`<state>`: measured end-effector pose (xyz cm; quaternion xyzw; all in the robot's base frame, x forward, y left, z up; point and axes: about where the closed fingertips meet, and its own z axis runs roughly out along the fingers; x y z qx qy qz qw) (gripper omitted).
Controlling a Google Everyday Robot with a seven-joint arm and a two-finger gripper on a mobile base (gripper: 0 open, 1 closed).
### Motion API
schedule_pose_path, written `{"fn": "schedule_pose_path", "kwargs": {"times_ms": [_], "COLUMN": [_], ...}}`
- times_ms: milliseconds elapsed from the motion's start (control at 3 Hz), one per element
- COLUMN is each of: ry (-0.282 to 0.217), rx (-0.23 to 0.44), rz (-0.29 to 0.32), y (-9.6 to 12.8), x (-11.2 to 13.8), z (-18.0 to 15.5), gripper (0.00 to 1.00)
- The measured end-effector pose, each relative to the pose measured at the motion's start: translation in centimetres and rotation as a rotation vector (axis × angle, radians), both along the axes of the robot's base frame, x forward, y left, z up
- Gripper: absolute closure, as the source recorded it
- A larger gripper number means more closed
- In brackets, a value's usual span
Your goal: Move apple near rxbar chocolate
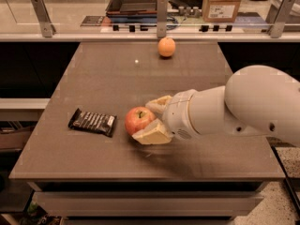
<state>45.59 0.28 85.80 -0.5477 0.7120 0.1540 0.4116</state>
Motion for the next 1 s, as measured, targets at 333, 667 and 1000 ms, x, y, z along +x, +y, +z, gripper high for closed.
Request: {"fn": "schedule_pose_path", "kwargs": {"times_ms": [333, 667, 1000], "ry": [-0.004, -0.008, -0.008], "rx": [-0.003, -0.006, -0.006], "rz": [0.002, 0.004, 0.004], "y": [0.14, 0.27, 0.27], "x": [-0.09, -0.19, -0.19], "z": [0.17, 0.33, 0.34], "gripper": [0.13, 0.0, 0.0]}}
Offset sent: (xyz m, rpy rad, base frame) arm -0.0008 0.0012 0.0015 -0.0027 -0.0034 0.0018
